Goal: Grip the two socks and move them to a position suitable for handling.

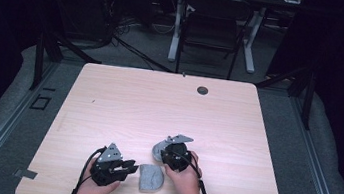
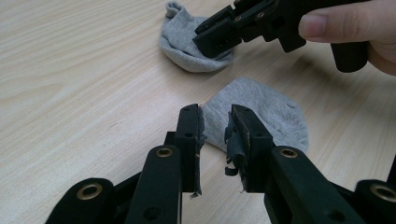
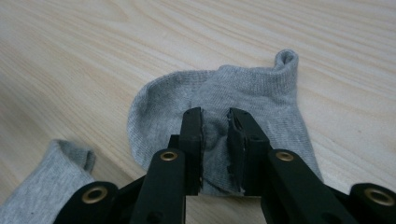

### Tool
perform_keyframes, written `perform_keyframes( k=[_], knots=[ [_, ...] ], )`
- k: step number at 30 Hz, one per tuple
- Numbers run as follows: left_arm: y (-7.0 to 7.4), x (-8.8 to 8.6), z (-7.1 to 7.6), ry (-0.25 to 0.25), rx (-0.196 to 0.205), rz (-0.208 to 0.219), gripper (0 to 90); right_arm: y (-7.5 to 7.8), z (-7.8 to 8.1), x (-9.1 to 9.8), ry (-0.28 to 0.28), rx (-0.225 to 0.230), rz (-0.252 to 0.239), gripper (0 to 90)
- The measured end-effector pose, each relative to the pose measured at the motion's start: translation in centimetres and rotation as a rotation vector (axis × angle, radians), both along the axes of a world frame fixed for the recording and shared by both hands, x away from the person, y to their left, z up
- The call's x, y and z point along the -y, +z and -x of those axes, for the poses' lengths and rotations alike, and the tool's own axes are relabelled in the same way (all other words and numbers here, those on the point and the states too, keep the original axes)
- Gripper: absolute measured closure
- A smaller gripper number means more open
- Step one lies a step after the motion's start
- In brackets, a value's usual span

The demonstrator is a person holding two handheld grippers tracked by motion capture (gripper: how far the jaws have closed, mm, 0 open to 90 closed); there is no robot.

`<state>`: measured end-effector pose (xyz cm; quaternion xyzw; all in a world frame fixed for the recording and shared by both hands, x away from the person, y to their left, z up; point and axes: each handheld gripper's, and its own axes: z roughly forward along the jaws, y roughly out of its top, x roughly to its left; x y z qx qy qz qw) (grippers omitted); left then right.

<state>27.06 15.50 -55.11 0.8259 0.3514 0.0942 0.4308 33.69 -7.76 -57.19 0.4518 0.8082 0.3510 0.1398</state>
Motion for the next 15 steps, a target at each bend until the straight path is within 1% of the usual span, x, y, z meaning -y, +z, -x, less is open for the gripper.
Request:
perform_keyframes(
  k=[2,3,4,5,7,10,12,13,14,15],
  knots=[
    [-0.1,0.1,0.0,0.005,0.005,0.004,73.7,0.2,0.1,0.0,-0.001,0.01,-0.015,72.6],
    [0.0,0.0,0.1,0.001,0.0,0.001,73.7,0.5,0.2,0.2,0.006,0.009,-0.007,72.5],
    [0.0,0.1,0.0,0.0,0.005,0.001,73.7,0.7,0.3,0.4,0.008,0.019,-0.017,72.4],
    [0.0,0.0,0.1,-0.003,0.003,0.0,73.7,1.0,0.5,0.6,0.013,0.028,-0.016,72.5],
    [0.1,0.1,0.1,0.002,0.0,0.007,73.6,1.6,0.9,0.9,0.017,0.043,-0.037,72.5],
    [0.1,0.3,0.2,-0.008,0.008,0.002,73.4,2.5,1.7,1.7,0.034,0.062,-0.038,72.4],
    [0.1,0.4,0.3,-0.011,0.009,0.004,73.2,2.9,2.3,2.3,0.037,0.079,-0.06,72.1],
    [0.1,0.6,0.3,-0.014,0.005,0.004,73.2,3.1,2.7,2.6,0.043,0.083,-0.064,72.0],
    [0.1,0.6,0.4,-0.02,0.005,-0.001,73.2,3.2,3.0,2.9,0.046,0.097,-0.065,71.6],
    [0.1,0.8,0.4,-0.018,0.002,0.004,72.9,3.4,3.4,3.2,0.049,0.1,-0.063,70.9]
  ],
)
